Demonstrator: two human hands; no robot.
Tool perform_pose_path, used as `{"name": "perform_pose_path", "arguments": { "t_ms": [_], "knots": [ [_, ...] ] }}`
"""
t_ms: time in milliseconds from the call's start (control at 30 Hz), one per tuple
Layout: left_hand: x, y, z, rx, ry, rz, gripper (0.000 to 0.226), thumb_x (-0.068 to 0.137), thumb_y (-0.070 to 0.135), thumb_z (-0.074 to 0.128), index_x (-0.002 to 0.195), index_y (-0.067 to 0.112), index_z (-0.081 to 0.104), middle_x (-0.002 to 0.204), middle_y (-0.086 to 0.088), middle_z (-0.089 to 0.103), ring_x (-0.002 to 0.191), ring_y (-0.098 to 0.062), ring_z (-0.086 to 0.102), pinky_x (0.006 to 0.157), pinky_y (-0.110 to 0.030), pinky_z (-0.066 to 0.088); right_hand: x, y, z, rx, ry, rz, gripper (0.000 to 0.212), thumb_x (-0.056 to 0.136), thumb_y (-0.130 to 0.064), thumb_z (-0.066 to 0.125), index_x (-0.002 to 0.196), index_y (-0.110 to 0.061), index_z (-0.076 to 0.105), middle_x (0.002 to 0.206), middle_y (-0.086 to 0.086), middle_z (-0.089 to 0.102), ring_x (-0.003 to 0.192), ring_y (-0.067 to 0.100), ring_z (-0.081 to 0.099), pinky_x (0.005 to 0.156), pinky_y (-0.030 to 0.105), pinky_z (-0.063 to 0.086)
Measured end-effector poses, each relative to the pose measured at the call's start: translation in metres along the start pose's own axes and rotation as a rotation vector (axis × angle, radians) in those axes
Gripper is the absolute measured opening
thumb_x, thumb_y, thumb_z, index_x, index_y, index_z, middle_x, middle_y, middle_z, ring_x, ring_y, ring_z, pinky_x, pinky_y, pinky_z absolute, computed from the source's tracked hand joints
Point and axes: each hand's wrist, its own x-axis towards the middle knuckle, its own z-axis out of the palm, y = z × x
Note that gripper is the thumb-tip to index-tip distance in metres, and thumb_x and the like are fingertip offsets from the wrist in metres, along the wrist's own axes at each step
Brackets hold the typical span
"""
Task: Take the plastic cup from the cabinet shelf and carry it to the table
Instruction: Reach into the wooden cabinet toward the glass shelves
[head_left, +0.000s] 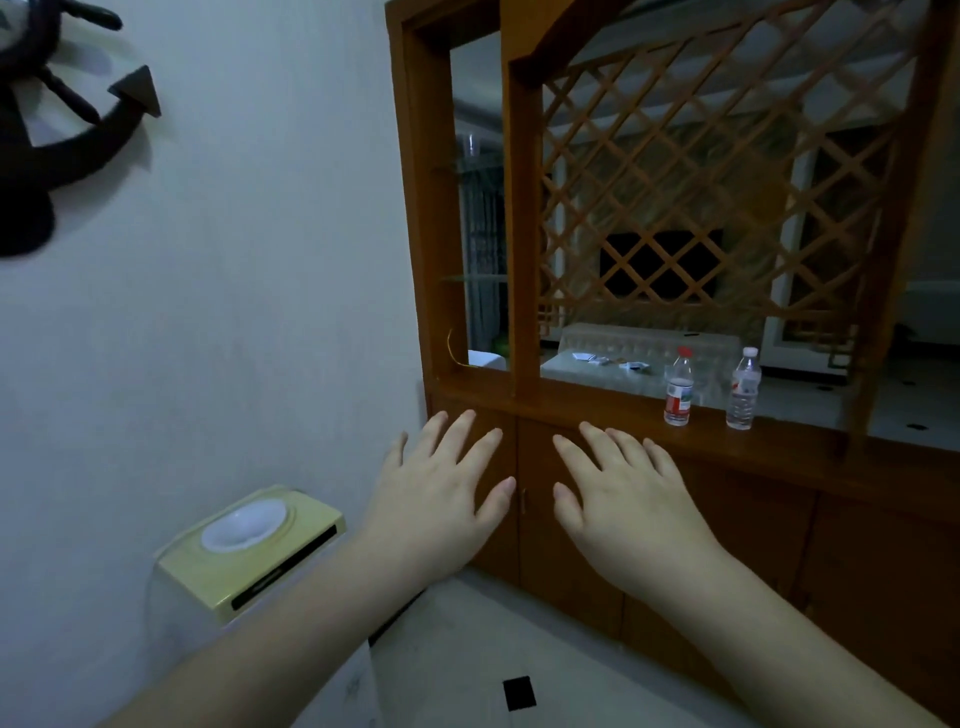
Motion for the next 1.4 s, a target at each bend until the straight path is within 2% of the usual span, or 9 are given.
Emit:
{"name": "perform_pose_path", "arguments": {
  "t_ms": [167, 333, 500, 733, 1000, 1233, 1400],
  "knots": [
    [0.033, -0.038, 0.034, -0.036, -0.011, -0.023, 0.069, 0.088, 0.069, 0.009, 0.149, 0.038, 0.012, 0.162, 0.006, 0.015, 0.148, -0.017, 0.008, 0.116, -0.051, 0.009, 0.053, -0.020, 0.029, 0.001, -0.001, -0.021, 0.056, 0.097, -0.050, 0.023, 0.150, -0.033, 0.015, 0.161, 0.001, 0.019, 0.146, 0.023, 0.015, 0.116, 0.044, 0.008],
    [0.072, -0.103, 0.058, -0.057, -0.007, -0.065, 0.061, 0.093, 0.060, 0.013, 0.149, 0.037, 0.017, 0.161, 0.005, 0.020, 0.147, -0.018, 0.013, 0.117, -0.055, 0.012, 0.123, -0.059, 0.063, -0.012, 0.004, -0.039, 0.058, 0.096, -0.051, 0.025, 0.150, -0.031, 0.019, 0.159, 0.000, 0.025, 0.145, 0.021, 0.018, 0.116, 0.044, 0.010],
    [0.122, -0.166, 0.073, -0.047, -0.026, -0.119, 0.060, 0.093, 0.061, 0.015, 0.148, 0.038, 0.018, 0.161, 0.005, 0.020, 0.147, -0.019, 0.016, 0.116, -0.059, 0.015, 0.193, -0.101, 0.093, 0.004, -0.004, -0.074, 0.057, 0.096, -0.050, 0.026, 0.150, -0.029, 0.022, 0.157, 0.001, 0.029, 0.143, 0.020, 0.022, 0.116, 0.044, 0.011],
    [0.182, -0.221, 0.101, -0.048, -0.046, -0.094, 0.060, 0.093, 0.061, 0.014, 0.148, 0.038, 0.018, 0.161, 0.005, 0.021, 0.147, -0.020, 0.016, 0.116, -0.057, 0.017, 0.274, -0.113, 0.133, -0.014, 0.004, -0.040, 0.056, 0.097, -0.047, 0.027, 0.150, -0.028, 0.022, 0.158, 0.002, 0.027, 0.145, 0.020, 0.019, 0.116, 0.044, 0.012],
    [0.282, -0.235, 0.141, -0.072, -0.021, -0.058, 0.058, 0.095, 0.058, 0.018, 0.148, 0.035, 0.023, 0.158, 0.003, 0.027, 0.144, -0.020, 0.023, 0.115, -0.055, 0.021, 0.359, -0.071, 0.174, -0.023, 0.013, -0.021, 0.056, 0.097, -0.049, 0.027, 0.149, -0.030, 0.022, 0.158, 0.001, 0.027, 0.145, 0.020, 0.020, 0.116, 0.043, 0.013],
    [0.389, -0.209, 0.162, -0.062, 0.050, -0.008, 0.054, 0.096, 0.054, 0.025, 0.145, 0.032, 0.033, 0.152, 0.002, 0.039, 0.139, -0.020, 0.032, 0.111, -0.053, 0.028, 0.445, 0.000, 0.184, -0.036, 0.069, 0.017, 0.055, 0.097, -0.047, 0.026, 0.148, -0.027, 0.026, 0.155, 0.002, 0.032, 0.142, 0.022, 0.026, 0.113, 0.044, 0.020],
    [0.475, -0.187, 0.180, 0.019, 0.102, 0.024, 0.053, 0.096, 0.053, 0.027, 0.144, 0.032, 0.033, 0.151, 0.000, 0.040, 0.140, -0.023, 0.032, 0.112, -0.055, 0.024, 0.508, 0.057, 0.188, -0.062, 0.078, -0.002, 0.055, 0.097, -0.047, 0.026, 0.149, -0.027, 0.024, 0.156, 0.003, 0.030, 0.142, 0.023, 0.025, 0.113, 0.044, 0.019]
  ]
}}
